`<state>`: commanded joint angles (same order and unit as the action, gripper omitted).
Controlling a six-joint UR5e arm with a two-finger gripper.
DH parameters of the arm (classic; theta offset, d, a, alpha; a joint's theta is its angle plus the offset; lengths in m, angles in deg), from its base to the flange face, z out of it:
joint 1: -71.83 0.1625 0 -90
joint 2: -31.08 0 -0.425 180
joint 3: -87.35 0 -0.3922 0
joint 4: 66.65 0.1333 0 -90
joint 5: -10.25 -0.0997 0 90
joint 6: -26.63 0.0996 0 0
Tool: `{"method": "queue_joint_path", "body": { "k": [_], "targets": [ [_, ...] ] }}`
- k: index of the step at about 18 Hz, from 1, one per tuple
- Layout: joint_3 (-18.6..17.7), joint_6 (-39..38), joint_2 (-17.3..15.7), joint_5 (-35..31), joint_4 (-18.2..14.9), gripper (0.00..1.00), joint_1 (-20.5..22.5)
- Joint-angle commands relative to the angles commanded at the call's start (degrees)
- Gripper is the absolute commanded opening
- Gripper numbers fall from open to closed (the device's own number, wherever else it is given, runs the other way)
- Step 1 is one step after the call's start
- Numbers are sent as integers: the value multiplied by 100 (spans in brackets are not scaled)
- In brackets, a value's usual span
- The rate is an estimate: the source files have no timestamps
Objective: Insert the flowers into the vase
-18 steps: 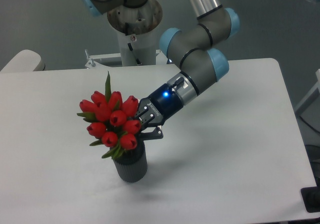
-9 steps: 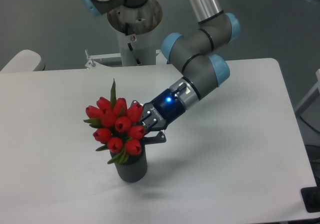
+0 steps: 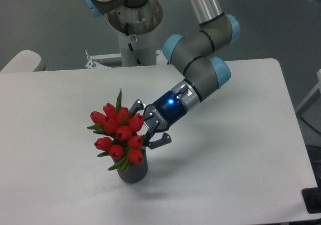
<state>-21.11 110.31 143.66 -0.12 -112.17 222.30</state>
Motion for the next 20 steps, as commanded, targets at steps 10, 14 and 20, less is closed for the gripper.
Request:
{"method": "queue_joint_path", "body": {
  "k": [10, 14, 20],
  "targets": [
    [9, 53, -26, 0, 9, 100, 149],
    [9, 62, -131, -17, 18, 100, 456],
    [-9, 44, -483, -88, 9, 100, 1010]
  ]
}}
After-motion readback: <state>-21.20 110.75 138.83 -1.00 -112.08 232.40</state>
